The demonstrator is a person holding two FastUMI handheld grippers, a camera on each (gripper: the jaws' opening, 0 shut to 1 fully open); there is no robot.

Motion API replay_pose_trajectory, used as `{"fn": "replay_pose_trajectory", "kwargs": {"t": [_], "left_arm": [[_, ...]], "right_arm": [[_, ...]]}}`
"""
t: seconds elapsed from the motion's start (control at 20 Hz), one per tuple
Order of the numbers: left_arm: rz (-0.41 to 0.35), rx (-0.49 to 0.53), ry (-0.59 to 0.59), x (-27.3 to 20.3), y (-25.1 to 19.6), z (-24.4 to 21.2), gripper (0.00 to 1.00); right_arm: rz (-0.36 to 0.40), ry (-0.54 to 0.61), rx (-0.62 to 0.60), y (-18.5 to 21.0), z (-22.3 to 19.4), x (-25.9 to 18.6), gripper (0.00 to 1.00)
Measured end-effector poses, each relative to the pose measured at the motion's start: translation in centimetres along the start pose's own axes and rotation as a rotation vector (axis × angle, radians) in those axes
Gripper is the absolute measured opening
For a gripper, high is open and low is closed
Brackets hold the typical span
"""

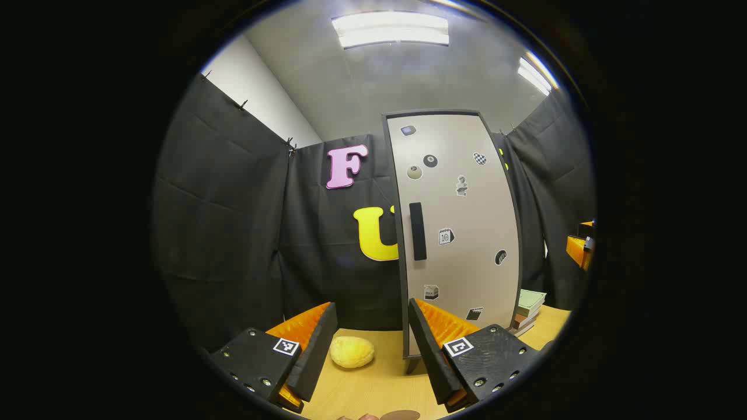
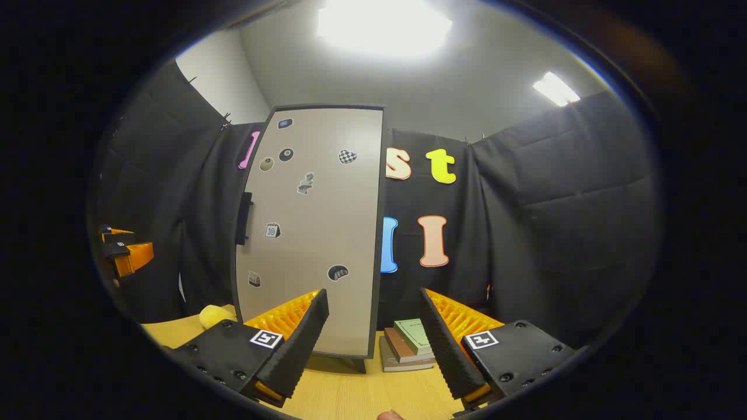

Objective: Open the cabinet door with the right hand, grasp the bottle in the cabinet with the left hand and place it on the coaster, then close the cabinet door with the right hand.

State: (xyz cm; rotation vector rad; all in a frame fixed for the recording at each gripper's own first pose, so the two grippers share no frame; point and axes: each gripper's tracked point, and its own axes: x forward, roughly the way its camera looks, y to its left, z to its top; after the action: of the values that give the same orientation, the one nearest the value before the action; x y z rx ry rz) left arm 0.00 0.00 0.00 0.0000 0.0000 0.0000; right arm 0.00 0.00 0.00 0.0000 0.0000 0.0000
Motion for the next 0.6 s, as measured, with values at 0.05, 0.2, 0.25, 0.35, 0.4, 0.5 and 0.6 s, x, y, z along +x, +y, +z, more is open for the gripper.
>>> {"fn": "replay_pose_trajectory", "kwargs": {"t": [0.05,0.2,0.25,0.35,0.4,0.5,0.6], "left_arm": [[-0.002,0.001,0.002,0.0,0.1,0.0,0.71],[-0.004,0.006,-0.003,-0.2,0.3,0.2,0.71],[-0.006,0.004,-0.005,-0.3,0.4,0.4,0.70],[-0.010,0.000,-0.006,-0.8,0.5,0.5,0.71],[-0.012,-0.001,-0.007,-1.0,0.6,0.6,0.71],[-0.014,-0.002,-0.010,-1.4,0.8,0.9,0.72],[-0.015,-0.002,-0.014,-1.9,1.0,1.2,0.71]], "right_arm": [[-0.005,0.005,-0.001,0.0,-0.1,-0.1,0.97],[-0.017,0.008,0.004,0.0,0.1,-0.6,0.98],[-0.021,0.007,0.005,0.0,0.3,-0.9,0.98],[-0.025,0.006,0.006,0.0,0.5,-1.2,0.98],[-0.026,0.005,0.006,0.0,0.6,-1.4,0.98],[-0.026,0.002,0.005,0.1,0.9,-1.9,0.98],[-0.026,-0.005,0.002,0.2,1.1,-2.3,0.98]]}}
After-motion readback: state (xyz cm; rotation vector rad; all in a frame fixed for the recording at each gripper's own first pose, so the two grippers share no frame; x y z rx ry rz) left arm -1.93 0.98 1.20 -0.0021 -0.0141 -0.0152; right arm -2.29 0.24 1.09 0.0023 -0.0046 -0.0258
